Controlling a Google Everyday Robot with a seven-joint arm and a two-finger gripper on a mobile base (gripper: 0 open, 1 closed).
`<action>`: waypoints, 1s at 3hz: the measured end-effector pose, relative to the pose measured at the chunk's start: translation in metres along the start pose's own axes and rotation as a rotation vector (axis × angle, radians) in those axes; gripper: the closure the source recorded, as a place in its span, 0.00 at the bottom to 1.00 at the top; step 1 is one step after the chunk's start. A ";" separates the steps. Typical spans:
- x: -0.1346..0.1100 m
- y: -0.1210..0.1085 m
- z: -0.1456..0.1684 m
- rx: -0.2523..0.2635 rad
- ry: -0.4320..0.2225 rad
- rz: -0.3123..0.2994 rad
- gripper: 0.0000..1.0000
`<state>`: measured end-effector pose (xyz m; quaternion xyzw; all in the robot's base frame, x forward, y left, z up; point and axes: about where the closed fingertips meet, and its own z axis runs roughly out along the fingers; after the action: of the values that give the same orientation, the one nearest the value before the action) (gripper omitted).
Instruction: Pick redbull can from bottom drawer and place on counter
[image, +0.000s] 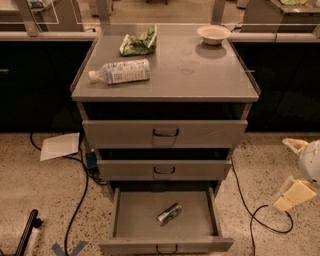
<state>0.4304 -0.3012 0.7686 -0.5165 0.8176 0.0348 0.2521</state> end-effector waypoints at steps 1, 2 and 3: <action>0.003 0.001 0.002 0.033 0.017 0.014 0.00; 0.031 0.011 0.039 0.032 -0.035 0.064 0.00; 0.051 0.020 0.100 -0.017 -0.128 0.105 0.00</action>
Offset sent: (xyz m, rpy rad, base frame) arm -0.0041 -0.0228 -0.1343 0.1661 -0.0264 -0.1050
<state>0.4331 -0.3026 0.6544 -0.4715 0.8256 0.0877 0.2974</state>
